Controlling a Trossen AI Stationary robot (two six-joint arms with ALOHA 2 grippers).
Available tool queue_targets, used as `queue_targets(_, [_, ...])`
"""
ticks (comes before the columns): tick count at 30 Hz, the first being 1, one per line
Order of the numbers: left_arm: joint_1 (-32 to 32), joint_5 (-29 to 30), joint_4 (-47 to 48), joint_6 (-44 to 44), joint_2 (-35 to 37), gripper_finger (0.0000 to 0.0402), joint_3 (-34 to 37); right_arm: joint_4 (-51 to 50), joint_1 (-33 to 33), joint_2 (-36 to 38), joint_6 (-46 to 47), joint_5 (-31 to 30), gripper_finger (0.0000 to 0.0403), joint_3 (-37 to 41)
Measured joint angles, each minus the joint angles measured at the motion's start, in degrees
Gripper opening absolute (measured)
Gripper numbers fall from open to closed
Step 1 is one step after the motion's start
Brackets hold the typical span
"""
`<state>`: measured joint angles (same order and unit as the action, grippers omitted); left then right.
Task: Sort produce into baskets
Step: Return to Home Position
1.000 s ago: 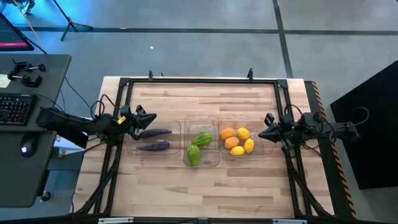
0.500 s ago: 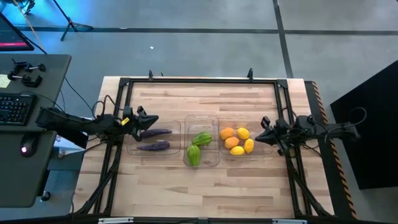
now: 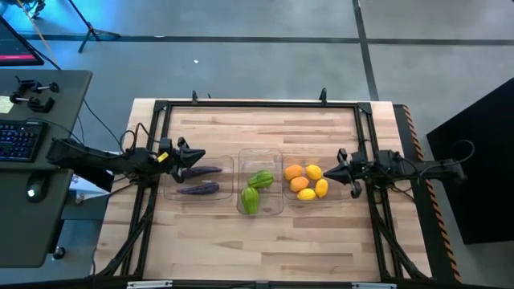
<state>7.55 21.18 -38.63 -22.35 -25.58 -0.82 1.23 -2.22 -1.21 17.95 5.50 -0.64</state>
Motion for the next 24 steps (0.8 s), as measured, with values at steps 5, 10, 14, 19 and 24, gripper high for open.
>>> queue_targets(5, [0.0,0.0,0.0,0.0,0.0,0.001,0.0,-0.1,0.0,0.0,0.0,-0.2,0.0,0.0])
queue_targets(10, [0.0,0.0,0.0,0.0,0.0,0.001,0.0,-0.1,0.0,0.0,0.0,-0.3,0.0,0.0])
queue_targets(14, [0.0,0.0,0.0,0.0,0.0,0.001,0.0,-0.2,0.0,0.0,0.0,-0.3,0.0,0.0])
queue_targets(19, [0.0,0.0,0.0,0.0,0.0,0.001,0.0,0.0,-0.2,1.1,0.0,-0.6,0.0,0.0])
queue_targets(24, [0.0,0.0,0.1,0.0,0.0,0.001,0.0,0.9,-0.2,1.2,0.0,-1.0,0.0,0.0])
